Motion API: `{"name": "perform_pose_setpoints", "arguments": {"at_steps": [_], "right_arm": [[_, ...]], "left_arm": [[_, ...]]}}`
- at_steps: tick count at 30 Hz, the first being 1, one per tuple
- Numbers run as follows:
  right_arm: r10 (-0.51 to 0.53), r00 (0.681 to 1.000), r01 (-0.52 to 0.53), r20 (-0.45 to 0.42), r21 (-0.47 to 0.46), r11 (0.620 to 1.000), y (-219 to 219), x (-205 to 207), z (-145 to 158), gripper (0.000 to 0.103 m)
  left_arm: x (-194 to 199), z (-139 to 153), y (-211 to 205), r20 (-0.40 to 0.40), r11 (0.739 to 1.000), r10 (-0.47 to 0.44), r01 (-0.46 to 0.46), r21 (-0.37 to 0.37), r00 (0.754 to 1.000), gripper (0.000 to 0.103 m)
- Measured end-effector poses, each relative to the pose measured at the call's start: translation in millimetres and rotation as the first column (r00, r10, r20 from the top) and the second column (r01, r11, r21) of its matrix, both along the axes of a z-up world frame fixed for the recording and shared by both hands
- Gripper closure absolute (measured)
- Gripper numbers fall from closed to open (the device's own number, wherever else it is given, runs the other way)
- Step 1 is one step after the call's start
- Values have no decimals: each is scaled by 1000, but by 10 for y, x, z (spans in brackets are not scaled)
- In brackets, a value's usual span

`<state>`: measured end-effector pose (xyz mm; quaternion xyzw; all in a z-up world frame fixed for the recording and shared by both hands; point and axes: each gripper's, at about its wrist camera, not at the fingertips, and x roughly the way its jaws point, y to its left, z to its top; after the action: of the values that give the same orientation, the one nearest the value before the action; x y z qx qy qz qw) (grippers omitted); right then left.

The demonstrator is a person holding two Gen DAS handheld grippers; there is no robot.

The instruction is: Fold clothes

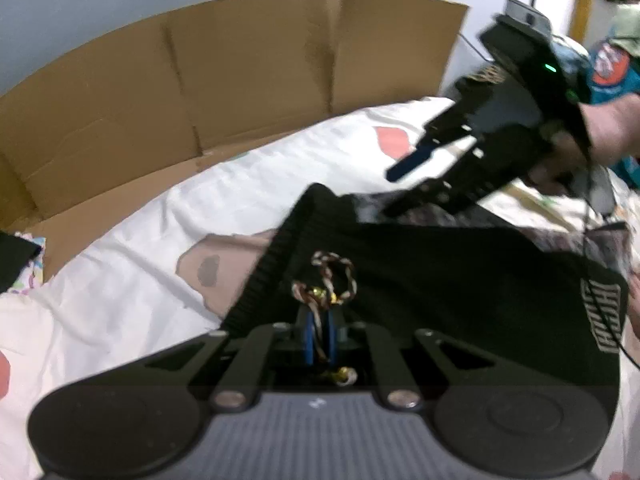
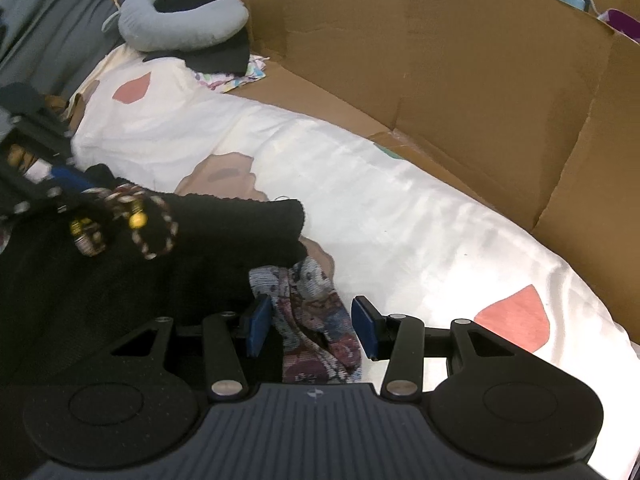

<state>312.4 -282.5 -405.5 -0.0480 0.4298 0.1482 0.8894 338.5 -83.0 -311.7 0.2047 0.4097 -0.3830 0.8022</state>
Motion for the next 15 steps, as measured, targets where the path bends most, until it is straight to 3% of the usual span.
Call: {"name": "perform_pose_setpoints", "arguments": {"at_steps": [7,11,15], "right_arm": [[-13,1000,13,10,10,1000,-33,4,25,52],[-20,1000,20,16,17,1000,-37,24,41,51],[-32,999,31,20,35,999,-64,56,74,51]], "left_arm": [[-199,-55,40,-26,997,-68,69,44,997,90],[-272,-107,107,-65,994,-83,87,66,994,71],[-296,-98,255,-68,996,-49,54,72,996,69]]}}
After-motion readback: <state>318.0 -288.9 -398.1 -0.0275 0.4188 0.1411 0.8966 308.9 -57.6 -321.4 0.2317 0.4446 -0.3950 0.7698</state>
